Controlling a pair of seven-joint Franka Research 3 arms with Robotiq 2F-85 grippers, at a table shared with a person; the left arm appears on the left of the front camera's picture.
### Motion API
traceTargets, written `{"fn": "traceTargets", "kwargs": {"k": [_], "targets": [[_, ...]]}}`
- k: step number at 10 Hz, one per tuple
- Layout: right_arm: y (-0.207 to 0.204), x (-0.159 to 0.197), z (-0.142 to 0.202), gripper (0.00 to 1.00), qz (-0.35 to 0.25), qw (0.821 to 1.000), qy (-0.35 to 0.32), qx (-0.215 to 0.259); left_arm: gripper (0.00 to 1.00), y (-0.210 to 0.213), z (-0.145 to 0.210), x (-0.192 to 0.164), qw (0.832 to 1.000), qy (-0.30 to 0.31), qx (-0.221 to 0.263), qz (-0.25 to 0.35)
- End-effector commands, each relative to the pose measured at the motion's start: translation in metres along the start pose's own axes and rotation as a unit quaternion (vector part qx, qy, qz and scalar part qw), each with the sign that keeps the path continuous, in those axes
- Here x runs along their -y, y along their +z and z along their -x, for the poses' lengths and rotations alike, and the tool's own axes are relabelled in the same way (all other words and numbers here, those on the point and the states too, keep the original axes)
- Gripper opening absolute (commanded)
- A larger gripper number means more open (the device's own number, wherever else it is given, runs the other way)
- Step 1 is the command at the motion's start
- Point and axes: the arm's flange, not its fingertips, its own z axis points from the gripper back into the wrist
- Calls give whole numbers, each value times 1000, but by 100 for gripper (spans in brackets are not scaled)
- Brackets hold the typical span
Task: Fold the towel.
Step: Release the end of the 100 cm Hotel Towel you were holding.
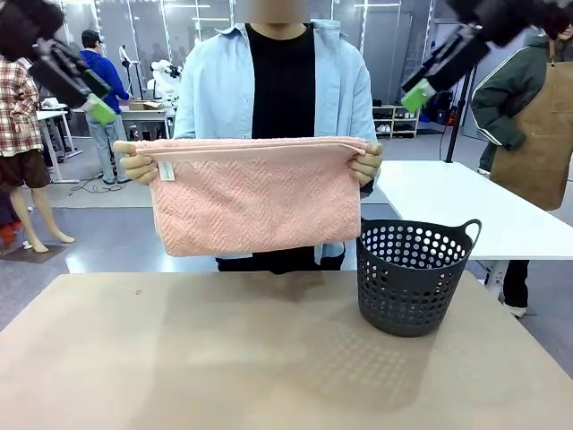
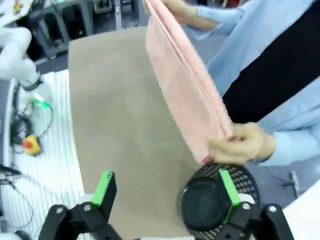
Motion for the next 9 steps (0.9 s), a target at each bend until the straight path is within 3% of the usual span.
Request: {"fn": "traceTargets", "kwargs": {"k": [1, 5, 7, 9], "targets": [[4, -32, 50, 99, 13, 996, -40, 83, 100, 23, 51, 37, 997, 70, 35, -27], [25, -67, 135, 99, 57, 978, -150, 136, 100, 46, 140, 66, 976, 189, 107, -32], [31, -76, 155, 99, 71, 972, -171, 144, 100, 45, 168, 74, 958, 257, 113, -49], [25, -72, 156, 99, 56, 975, -168, 137, 100, 47, 169, 76, 960, 253, 110, -56]]}}
